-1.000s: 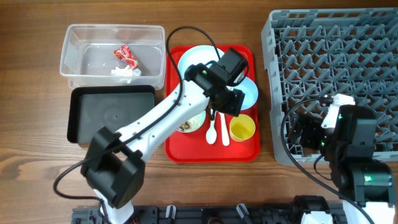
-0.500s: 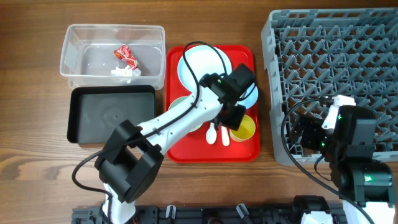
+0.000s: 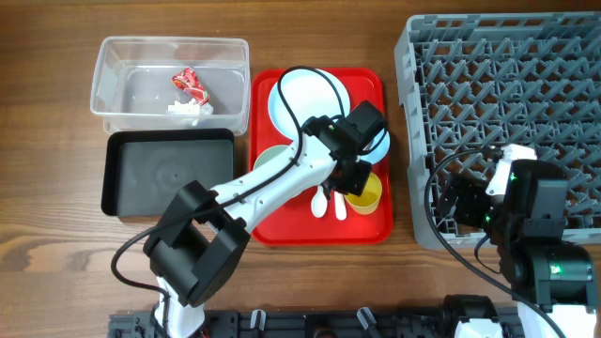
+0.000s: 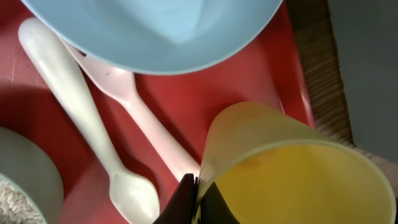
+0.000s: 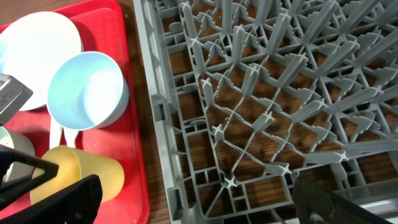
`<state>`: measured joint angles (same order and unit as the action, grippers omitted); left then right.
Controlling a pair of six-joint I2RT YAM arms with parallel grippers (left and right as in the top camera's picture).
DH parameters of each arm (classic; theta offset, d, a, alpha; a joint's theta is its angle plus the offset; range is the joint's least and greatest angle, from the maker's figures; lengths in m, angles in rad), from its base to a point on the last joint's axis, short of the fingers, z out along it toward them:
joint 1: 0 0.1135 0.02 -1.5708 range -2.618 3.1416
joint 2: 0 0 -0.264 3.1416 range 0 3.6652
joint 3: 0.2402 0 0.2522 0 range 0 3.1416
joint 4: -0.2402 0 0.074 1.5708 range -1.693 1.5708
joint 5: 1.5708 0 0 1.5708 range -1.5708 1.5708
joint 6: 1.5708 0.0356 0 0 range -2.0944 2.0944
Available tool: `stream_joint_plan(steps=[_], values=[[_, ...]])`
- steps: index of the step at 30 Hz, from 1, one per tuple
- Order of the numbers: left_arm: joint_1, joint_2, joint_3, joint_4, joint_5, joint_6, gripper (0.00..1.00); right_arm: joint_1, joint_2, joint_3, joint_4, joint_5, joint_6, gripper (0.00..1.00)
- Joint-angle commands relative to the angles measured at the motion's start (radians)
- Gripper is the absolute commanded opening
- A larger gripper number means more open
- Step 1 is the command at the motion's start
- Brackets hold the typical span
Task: Sort waste into correct bins and load items into the dishwasher rack
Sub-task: 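Reach the left gripper to the yellow cup and grasp it, then lift the yellow cup and hand it to the right gripper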
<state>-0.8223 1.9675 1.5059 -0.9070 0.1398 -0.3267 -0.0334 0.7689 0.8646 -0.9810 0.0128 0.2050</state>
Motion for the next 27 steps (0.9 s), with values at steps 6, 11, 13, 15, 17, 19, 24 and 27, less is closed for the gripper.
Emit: stream_joint_plan(steps=[6, 11, 13, 15, 17, 19, 24, 27], values=[[0.277, -0.196, -0.009, 0.046, 0.323, 0.006, 0.04, 0.004, 0.009, 0.024, 0.123, -0.116, 0.016, 1.0], [0.536, -0.203, -0.009, 0.261, 0.962, -0.026, 0.04, 0.004, 0.101, 0.024, 0.24, -0.709, -0.233, 1.0], [0.583, -0.189, -0.009, 0.303, 1.09, -0.032, 0.04, 0.004, 0.177, 0.024, 0.249, -0.909, -0.316, 1.0], [0.59, -0.18, -0.009, 0.305, 1.144, -0.032, 0.04, 0.004, 0.259, 0.024, 0.264, -1.06, -0.378, 1.0], [0.576, -0.174, -0.009, 0.306, 1.158, -0.032, 0.04, 0.004, 0.34, 0.024, 0.322, -1.186, -0.4, 1.0], [0.563, -0.168, -0.009, 0.305, 1.158, -0.033, 0.04, 0.004, 0.408, 0.024, 0.419, -1.286, -0.385, 1.0], [0.52, -0.163, -0.009, 0.301, 1.158, -0.048, 0.04, 0.004, 0.518, 0.024, 0.815, -1.363, -0.15, 1.0], [0.5, -0.163, -0.009, 0.298, 1.158, -0.048, 0.04, 0.004, 0.533, 0.024, 0.958, -1.354, -0.051, 1.0]])
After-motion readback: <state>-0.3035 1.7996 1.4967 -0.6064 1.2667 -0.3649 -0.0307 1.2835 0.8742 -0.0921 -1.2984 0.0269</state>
